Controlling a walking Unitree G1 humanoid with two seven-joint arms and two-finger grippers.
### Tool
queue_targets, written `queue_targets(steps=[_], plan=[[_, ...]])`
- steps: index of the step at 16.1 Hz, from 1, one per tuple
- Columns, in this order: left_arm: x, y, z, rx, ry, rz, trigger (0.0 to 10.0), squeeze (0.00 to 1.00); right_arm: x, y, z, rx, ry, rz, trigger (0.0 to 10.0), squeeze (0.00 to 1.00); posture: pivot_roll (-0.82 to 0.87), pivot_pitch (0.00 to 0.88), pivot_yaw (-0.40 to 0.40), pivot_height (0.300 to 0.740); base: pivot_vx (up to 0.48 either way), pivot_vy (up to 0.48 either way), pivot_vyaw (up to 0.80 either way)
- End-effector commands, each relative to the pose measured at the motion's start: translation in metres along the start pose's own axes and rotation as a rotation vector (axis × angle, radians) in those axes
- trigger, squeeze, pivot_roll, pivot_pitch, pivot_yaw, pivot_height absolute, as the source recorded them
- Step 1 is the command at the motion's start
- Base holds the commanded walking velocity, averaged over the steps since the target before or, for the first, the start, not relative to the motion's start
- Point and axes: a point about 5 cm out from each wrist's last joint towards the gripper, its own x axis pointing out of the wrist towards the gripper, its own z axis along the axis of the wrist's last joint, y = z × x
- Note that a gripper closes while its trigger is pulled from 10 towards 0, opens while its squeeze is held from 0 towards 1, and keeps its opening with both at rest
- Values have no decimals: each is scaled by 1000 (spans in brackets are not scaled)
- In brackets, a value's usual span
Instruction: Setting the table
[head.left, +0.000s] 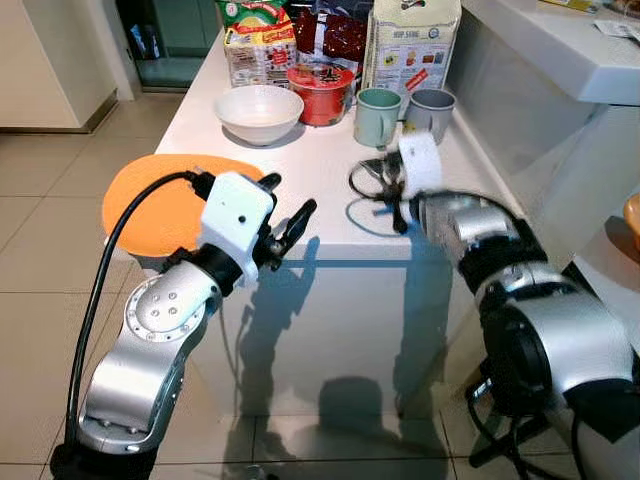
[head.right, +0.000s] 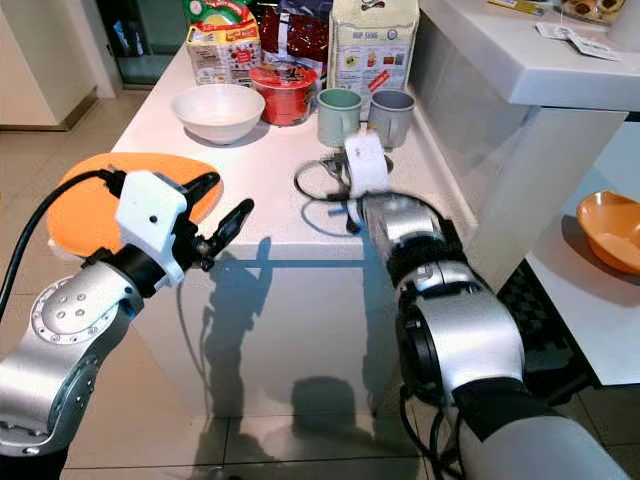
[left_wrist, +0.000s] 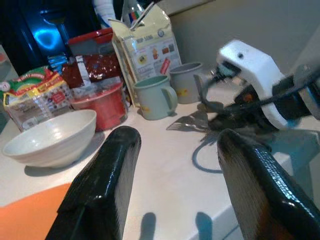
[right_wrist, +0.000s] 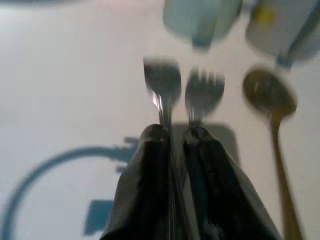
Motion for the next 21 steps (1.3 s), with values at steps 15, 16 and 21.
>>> queue_targets(steps=[15, 16, 21], plan=[[9, 1, 5, 10, -8, -6, 10000, 0, -4, -5, 28, -5, -75, 22, 10000, 1000, 81, 40, -11, 740, 0, 0, 0], [11, 5, 11, 22, -19, -13, 10000, 0, -6, -7, 37, 17, -70, 29, 10000, 1000, 82, 87, -13, 740, 0, 0, 0], [5, 12, 17, 40, -8, -11, 10000, 0, -10, -9, 50, 16, -50, 32, 10000, 1000, 86, 148, -27, 740, 0, 0, 0]])
